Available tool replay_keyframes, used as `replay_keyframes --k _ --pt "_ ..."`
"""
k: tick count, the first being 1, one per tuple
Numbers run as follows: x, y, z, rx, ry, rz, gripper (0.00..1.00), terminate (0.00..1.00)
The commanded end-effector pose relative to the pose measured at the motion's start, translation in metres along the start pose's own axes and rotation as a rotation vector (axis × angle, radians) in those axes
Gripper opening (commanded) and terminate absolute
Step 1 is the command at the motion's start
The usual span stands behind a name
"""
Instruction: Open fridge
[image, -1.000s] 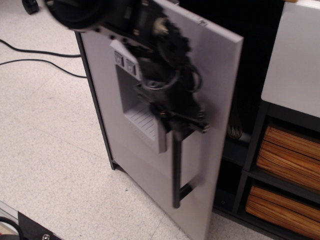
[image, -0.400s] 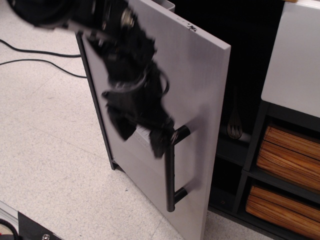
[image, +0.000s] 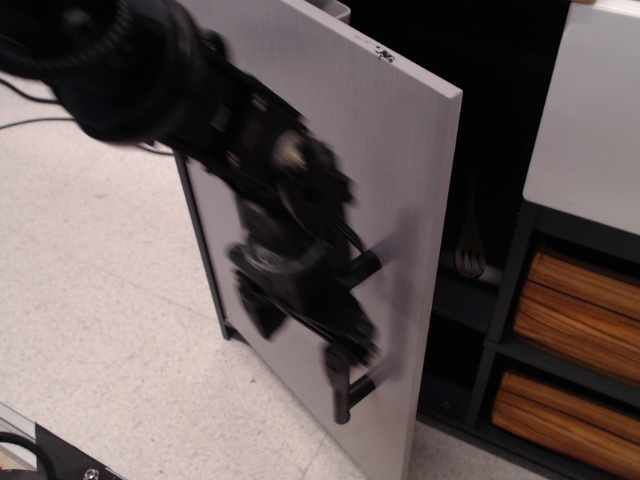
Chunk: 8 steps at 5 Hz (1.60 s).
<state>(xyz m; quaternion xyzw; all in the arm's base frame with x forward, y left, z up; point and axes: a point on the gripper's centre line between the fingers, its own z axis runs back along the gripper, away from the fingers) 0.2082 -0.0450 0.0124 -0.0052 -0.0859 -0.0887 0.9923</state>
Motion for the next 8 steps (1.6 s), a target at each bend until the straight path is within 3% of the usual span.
replay_keyframes --k 1,2,3,4,6,8 --pt "0.021 -0.058 -0.005 -0.020 -0.001 -0.013 1.00 0.00" --pt "0.031 -0.079 -0.016 -0.012 -0.014 -0.012 1.00 0.00" --pt "0.045 -0.093 -0.025 -0.074 -0.037 0.020 1.00 0.00" --pt "0.064 -0.096 -0.021 -0.090 -0.065 0.041 1.00 0.00" --pt "0.098 -0.073 -0.016 -0.069 -0.093 0.119 1.00 0.00" --pt "0.098 -0.053 -0.009 -0.036 -0.064 0.153 1.00 0.00"
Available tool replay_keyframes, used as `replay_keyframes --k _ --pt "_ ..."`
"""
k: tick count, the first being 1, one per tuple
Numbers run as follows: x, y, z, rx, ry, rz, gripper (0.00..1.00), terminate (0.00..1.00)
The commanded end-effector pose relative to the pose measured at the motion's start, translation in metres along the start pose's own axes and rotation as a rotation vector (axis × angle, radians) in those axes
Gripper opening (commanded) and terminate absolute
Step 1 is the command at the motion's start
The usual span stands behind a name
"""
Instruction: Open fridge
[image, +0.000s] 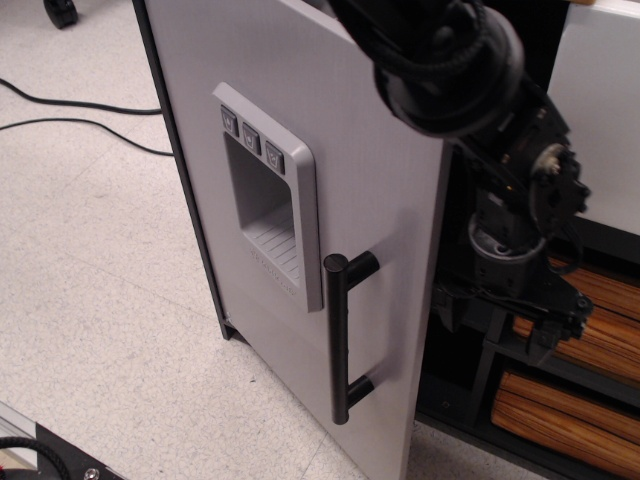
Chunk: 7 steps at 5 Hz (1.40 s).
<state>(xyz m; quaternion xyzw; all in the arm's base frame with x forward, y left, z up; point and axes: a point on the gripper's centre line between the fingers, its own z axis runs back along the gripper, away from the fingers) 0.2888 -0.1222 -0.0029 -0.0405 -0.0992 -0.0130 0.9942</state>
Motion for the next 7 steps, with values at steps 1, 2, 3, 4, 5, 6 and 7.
replay_keyframes --k 1,2,3,4,5,6,7 --pt "-0.001 0.024 0.036 0.011 -0.014 0.020 1.00 0.00" --pt "-0.014 0.048 0.055 0.016 0.010 0.041 1.00 0.00" --pt "-0.026 0.073 0.077 0.025 -0.001 0.056 1.00 0.00" --pt "-0.043 0.102 0.091 0.027 0.011 0.071 1.00 0.00" --pt "-0.066 0.131 0.096 0.031 0.016 0.049 1.00 0.00" --pt "-0.084 0.154 0.095 0.054 0.025 0.026 1.00 0.00" --pt "-0.094 0.169 0.097 0.050 0.068 0.025 1.00 1.00"
